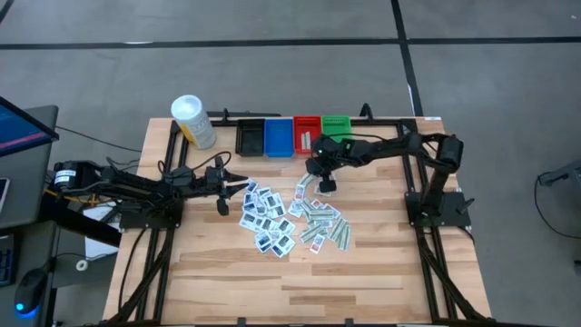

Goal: Pick & Place First Aid Supplies
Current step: Put the green bandage pack into the red bin

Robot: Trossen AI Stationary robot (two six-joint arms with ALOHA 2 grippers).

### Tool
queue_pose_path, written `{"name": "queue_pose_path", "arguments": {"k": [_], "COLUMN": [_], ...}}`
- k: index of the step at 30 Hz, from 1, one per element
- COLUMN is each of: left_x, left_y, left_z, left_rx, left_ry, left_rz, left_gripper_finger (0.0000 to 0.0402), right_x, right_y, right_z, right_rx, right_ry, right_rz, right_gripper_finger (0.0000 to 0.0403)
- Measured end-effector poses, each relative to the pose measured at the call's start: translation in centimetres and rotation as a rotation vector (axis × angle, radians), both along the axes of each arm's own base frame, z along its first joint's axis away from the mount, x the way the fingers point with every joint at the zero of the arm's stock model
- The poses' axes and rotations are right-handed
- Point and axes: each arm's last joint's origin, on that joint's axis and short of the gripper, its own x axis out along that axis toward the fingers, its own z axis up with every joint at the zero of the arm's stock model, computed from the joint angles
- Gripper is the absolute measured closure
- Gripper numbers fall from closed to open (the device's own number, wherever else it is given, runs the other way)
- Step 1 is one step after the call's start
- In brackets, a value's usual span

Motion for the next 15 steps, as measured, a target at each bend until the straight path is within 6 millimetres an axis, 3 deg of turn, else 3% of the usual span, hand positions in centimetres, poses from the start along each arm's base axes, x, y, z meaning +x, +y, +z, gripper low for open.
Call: {"name": "queue_pose_path", "arguments": {"k": [15], "left_x": [0.0], "left_y": [0.0], "left_z": [0.0], "left_rx": [-0.023], "left_ry": [-0.003], "left_rz": [-0.001], "left_gripper_finger": [0.0309], "right_x": [-2.3], "right_y": [1.6], "right_z": [7.2], "right_rx": [-0.266], "right_ry": [-0.047], "right_rz": [0.037], "right_gripper_finger": [0.0402]}}
